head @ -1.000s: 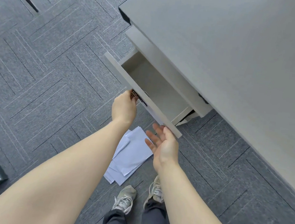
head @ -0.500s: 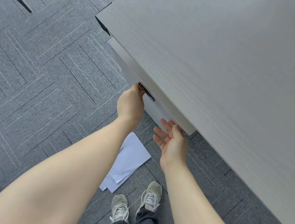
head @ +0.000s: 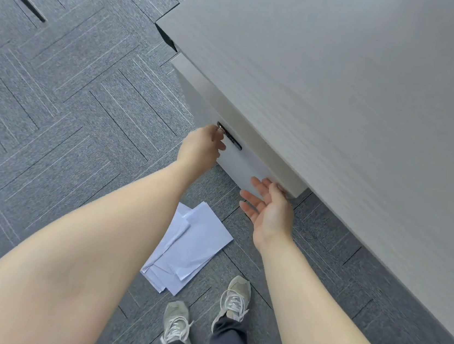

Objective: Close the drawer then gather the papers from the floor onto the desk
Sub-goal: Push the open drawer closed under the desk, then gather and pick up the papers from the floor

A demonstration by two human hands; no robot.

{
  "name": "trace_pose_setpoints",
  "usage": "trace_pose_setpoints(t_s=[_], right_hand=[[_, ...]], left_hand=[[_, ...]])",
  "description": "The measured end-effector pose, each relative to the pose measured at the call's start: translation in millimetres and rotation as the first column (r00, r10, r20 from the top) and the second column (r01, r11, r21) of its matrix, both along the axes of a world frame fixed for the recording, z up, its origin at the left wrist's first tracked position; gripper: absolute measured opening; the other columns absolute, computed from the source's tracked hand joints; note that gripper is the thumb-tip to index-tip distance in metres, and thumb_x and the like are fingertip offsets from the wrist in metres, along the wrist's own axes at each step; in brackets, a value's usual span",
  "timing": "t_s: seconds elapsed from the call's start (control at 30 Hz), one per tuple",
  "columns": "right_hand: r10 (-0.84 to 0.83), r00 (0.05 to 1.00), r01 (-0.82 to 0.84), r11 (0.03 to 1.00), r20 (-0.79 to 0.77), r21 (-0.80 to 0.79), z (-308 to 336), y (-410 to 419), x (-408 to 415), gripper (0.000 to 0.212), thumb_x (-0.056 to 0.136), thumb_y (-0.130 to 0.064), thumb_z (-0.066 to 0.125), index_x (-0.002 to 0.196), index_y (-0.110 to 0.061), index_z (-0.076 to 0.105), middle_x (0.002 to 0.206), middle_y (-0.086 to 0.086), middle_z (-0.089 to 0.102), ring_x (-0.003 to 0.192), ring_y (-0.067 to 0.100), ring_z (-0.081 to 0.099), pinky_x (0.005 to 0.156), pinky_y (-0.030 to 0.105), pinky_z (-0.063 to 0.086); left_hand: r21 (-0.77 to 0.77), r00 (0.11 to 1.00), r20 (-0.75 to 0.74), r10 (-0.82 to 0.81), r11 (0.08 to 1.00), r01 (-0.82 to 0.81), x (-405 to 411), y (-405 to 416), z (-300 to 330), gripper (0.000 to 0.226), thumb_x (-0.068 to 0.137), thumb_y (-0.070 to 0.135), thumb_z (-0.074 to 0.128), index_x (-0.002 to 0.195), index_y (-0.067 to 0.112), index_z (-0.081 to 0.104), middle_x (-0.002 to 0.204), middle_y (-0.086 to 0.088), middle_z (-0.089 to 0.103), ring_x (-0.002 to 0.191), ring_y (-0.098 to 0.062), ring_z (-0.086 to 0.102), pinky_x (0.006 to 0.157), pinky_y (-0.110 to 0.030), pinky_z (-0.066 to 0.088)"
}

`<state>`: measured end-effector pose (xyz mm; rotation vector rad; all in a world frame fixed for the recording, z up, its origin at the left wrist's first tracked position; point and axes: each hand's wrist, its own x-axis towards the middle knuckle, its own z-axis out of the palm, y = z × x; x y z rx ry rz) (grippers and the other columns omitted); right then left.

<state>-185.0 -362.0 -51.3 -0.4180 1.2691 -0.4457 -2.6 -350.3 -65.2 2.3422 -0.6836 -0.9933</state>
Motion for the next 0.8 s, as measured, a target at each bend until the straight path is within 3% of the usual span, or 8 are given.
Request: trace_pose_setpoints(t_s=[0.07,0.17,0.27,0.33,0.5,0.63,0.7,0.8], right_hand=[[-0.017,1.000,0.016,1.000,0.019,0.026,3.3,2.4,0.9,0.038,0.101,-0.036,0.035,0.130,-0.017,0.050,0.121,0.003,0.067,0.091,0.023,0.067,0.070,0.034,0.052],[-0.021,0.999,0.020,0.999,0.032,0.051,10.6,10.3,4.5,0.042,0.099,-0.041,0.037,0.135,-0.020,0.046,0.124,0.005,0.066,0.094,0.025,0.065,0.072,0.036,0.052],[0.001,1.000,-0.001,1.000,-0.005,0.004,22.0,26.5,13.5,0.044,0.100,-0.040,0.037,0.138,-0.019,0.043,0.115,0.004,0.068,0.092,0.025,0.065,0.072,0.036,0.053],[-0.007,1.000,0.007,1.000,-0.021,-0.031,29.0,43.6,20.3,0.044,0.100,-0.039,0.037,0.138,-0.018,0.044,0.113,0.003,0.068,0.092,0.025,0.064,0.072,0.036,0.052],[-0.049,0.990,0.033,0.992,-0.131,-0.119,28.0,122.3,41.2,0.035,0.096,-0.033,0.048,0.127,-0.016,0.053,0.117,0.010,0.069,0.089,0.027,0.064,0.074,0.040,0.053],[0.057,0.954,-0.071,0.997,-0.295,-0.039,-27.2,205.7,57.8,0.032,0.095,-0.029,0.052,0.123,-0.014,0.056,0.111,0.012,0.069,0.084,0.028,0.063,0.069,0.037,0.051],[0.143,0.918,-0.137,0.990,-0.371,0.042,-77.8,245.7,62.0,0.030,0.096,-0.026,0.050,0.122,-0.013,0.055,0.107,0.013,0.066,0.080,0.028,0.059,0.063,0.034,0.048],[0.248,0.854,-0.207,0.968,-0.457,0.139,-171.0,297.4,59.2,0.023,0.094,-0.024,0.050,0.114,-0.015,0.057,0.101,0.010,0.063,0.077,0.026,0.053,0.058,0.031,0.043]], left_hand=[[0.014,0.997,-0.081,-0.013,1.000,0.014,5.3,-0.3,4.0,0.035,0.096,0.039,0.037,0.110,0.018,0.061,0.109,-0.002,0.073,0.097,-0.030,0.068,0.080,-0.046,0.054],[0.103,0.996,-0.061,-0.072,0.992,0.078,8.2,12.4,8.4,0.050,0.096,0.044,0.041,0.135,0.013,0.051,0.136,-0.012,0.059,0.119,-0.033,0.058,0.096,-0.046,0.048],[0.082,0.999,0.035,-0.033,0.996,0.030,10.7,53.7,12.6,0.045,0.098,0.040,0.038,0.127,0.010,0.055,0.125,-0.017,0.064,0.117,-0.035,0.058,0.093,-0.042,0.045],[0.069,0.995,0.054,-0.084,0.994,0.080,10.8,90.5,16.0,0.040,0.098,0.038,0.039,0.124,0.015,0.058,0.120,-0.014,0.068,0.114,-0.033,0.060,0.090,-0.038,0.046],[0.084,0.982,-0.074,-0.175,0.980,0.181,34.9,198.5,3.5,0.037,0.097,0.035,0.043,0.120,0.014,0.063,0.116,-0.010,0.069,0.111,-0.030,0.060,0.078,-0.028,0.036],[0.219,0.970,-0.161,-0.184,0.951,0.217,76.6,289.6,-54.4,0.035,0.096,0.031,0.044,0.116,0.011,0.065,0.114,-0.013,0.070,0.105,-0.031,0.061,0.075,-0.029,0.037],[0.282,0.972,-0.173,-0.161,0.937,0.205,97.8,330.0,-100.5,0.035,0.094,0.030,0.045,0.113,0.010,0.067,0.112,-0.013,0.071,0.099,-0.030,0.061,0.074,-0.030,0.040],[0.362,0.979,-0.170,-0.115,0.916,0.171,118.3,382.0,-185.0,0.036,0.091,0.028,0.048,0.113,0.009,0.070,0.114,-0.012,0.072,0.105,-0.031,0.063,0.083,-0.033,0.046]])
